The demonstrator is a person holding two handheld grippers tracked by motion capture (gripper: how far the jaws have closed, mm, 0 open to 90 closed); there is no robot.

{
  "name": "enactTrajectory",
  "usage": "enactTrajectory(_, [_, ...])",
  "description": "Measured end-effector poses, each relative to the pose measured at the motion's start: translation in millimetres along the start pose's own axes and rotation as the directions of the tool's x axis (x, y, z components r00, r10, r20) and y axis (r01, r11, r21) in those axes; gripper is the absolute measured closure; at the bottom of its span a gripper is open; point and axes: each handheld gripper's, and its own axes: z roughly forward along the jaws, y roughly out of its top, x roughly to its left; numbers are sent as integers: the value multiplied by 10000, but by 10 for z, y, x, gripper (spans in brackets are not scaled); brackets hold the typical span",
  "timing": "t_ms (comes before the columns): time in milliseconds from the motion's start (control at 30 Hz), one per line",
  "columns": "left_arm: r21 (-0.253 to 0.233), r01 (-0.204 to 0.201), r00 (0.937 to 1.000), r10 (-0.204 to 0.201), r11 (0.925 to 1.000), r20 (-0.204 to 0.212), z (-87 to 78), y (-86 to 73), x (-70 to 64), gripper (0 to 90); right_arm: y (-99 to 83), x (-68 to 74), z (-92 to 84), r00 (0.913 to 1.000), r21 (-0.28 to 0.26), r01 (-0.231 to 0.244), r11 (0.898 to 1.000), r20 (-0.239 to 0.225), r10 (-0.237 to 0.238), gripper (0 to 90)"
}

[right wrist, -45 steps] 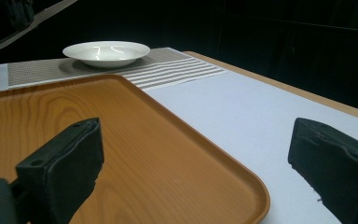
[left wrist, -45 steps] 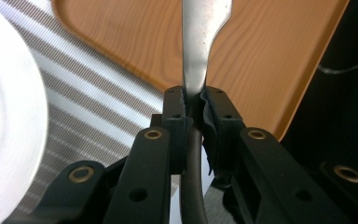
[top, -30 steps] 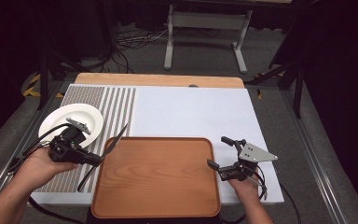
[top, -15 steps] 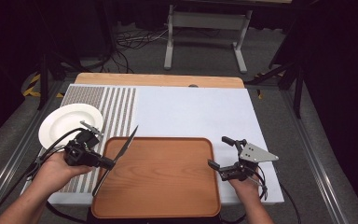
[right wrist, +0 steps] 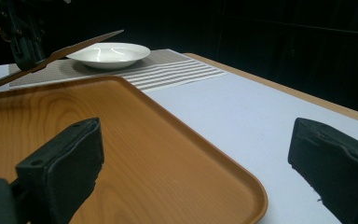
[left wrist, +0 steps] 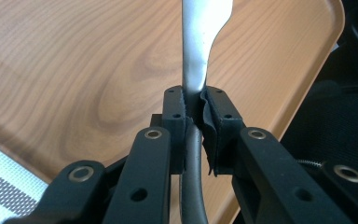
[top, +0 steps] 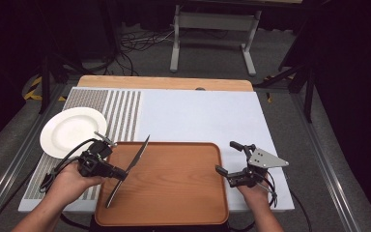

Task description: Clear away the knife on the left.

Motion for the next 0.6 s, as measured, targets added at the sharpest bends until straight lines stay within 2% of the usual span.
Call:
enactTrajectory(267, [163,168,9998,-167,9997,-50,124,-7,-7,803,2,0,-6,10000,-58,15,10000,-9,-15,40])
enactTrajectory(367, [262,344,9993,-341,9991,-135,179,-19,5,803,3,0,-8,10000,-53,28,10000,-12,-28,40])
enactTrajectory(433, [302,230,9995,-223,9993,-219,223,-30,-3,803,3,0,-7,10000,-58,6,10000,-23,-6,40])
enactTrajectory(600, [514,379,9991,-369,9980,-200,340,-59,13,803,4,1,-12,10000,-73,43,10000,-45,-43,40])
